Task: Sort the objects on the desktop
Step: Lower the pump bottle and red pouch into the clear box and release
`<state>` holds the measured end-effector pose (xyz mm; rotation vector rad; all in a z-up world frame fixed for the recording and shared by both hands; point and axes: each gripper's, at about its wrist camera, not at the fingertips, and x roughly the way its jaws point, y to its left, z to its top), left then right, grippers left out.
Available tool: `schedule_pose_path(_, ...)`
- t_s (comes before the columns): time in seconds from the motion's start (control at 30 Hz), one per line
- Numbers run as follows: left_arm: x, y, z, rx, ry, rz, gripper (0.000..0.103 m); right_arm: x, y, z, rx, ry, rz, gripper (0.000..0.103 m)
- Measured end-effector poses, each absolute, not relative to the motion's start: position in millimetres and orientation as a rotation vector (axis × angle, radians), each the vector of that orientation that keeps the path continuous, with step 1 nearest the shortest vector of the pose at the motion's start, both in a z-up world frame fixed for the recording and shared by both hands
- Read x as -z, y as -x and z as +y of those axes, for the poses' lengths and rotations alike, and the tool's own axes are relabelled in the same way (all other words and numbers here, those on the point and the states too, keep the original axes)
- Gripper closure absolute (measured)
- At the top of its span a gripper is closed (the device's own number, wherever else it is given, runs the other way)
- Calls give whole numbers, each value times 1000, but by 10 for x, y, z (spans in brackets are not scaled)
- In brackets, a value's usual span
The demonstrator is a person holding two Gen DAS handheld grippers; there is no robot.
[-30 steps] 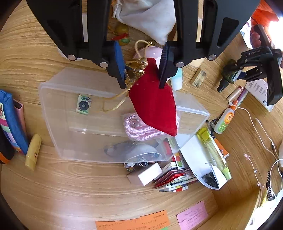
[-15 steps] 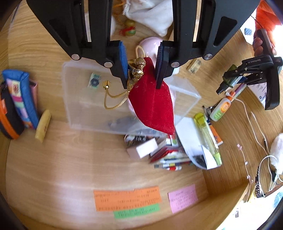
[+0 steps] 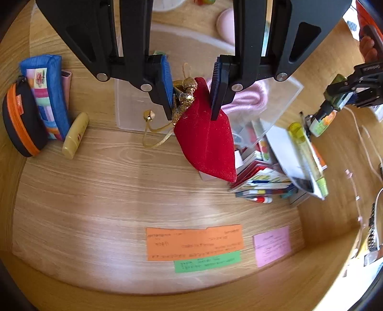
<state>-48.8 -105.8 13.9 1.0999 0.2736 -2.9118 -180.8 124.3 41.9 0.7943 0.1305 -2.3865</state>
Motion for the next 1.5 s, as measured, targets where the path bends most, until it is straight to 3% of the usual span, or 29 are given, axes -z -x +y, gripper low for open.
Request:
schedule_pose_path(0.7,-97,1607,-454,2957,-1282,237,62,80,2080,1220,2336,-984,238,76)
schedule_pose_path(1.17,193,1758,-179,2933,-1408,162,62,126,2014,1111,2311,-987,339,74)
schedule_pose_path(1.23,202,1751,-179,2934,-1409,158,62,134,2026,1109,2313,-996,349,72)
schedule_pose_path(1.5,144,1723,-228,2941,-1400,161,55,88,2013,1146,2355,-965,352,43)
